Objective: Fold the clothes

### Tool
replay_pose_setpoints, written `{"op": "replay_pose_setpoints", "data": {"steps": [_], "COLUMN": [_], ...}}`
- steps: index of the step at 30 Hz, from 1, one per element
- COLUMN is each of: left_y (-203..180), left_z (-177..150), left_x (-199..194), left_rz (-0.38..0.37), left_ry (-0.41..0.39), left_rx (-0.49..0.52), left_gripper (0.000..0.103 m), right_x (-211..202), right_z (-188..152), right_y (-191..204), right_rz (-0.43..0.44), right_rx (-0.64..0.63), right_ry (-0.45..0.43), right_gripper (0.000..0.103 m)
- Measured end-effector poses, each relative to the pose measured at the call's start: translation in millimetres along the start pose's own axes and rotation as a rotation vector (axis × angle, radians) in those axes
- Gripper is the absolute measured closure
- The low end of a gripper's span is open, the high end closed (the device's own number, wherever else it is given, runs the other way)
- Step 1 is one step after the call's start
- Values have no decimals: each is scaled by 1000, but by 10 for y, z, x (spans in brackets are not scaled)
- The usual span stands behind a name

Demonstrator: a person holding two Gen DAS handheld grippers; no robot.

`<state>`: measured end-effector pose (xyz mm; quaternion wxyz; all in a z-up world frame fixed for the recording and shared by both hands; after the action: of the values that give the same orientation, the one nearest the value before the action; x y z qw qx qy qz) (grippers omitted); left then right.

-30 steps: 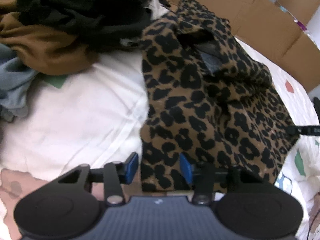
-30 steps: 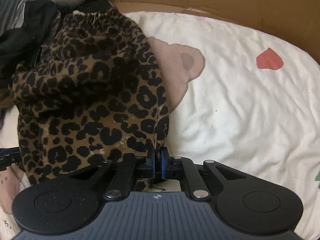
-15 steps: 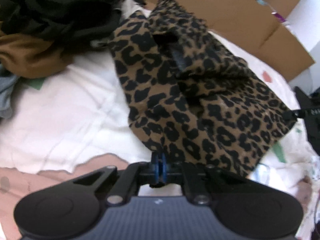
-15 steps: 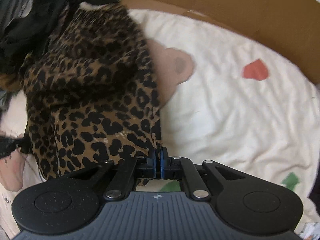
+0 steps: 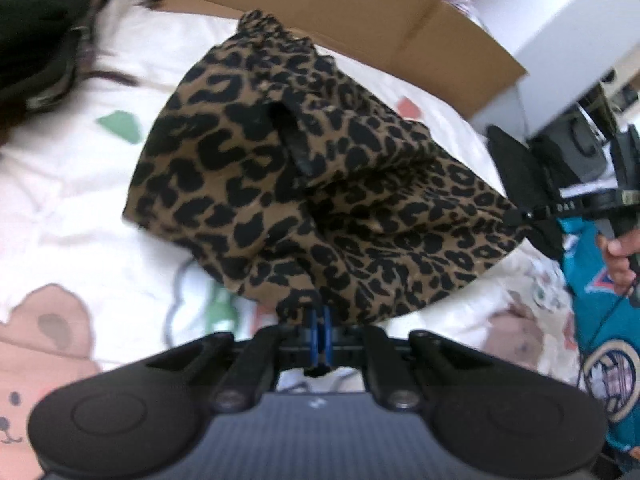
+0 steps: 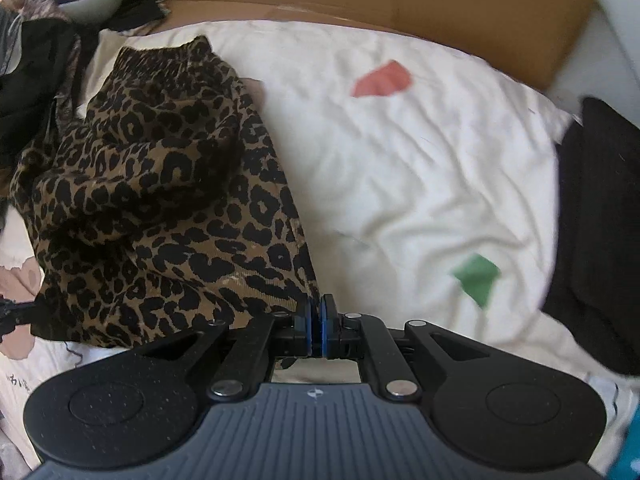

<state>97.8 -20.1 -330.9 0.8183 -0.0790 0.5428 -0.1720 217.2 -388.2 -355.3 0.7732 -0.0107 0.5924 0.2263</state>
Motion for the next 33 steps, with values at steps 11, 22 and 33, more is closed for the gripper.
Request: {"op": "replay_pose_setpoints", "data": {"steps": [11,22,33], "left_y": [-32,186,46], "left_z": [143,1028,1593], "left_x": [-249,-458,507], "left_rz": [54,166,142], "left_ry": [21,-116,-82], "left_rx": [72,133,281], "left_gripper": [58,48,36], "right_x": [-27,-112,-16], "right_z": [5,-24,-79], "right_y": [-93,-52,-84], "right_rz": [-28,8,38], "right_rx": [93,86,99], "right_ry": [-14,-30,-16], "right_gripper": [101,101,101]}}
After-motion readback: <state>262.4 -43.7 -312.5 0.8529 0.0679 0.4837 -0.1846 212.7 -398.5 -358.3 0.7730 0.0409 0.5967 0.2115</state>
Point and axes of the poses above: each gripper's, at about its wrist camera, not at the fingertips, and x roughly the way its jaws point, y to its left, z to its top, the point moved 7 cm from there along x, roughly the way its jaws point, and after that the axes turned 7 degrees about z, right-handed, at the moved point
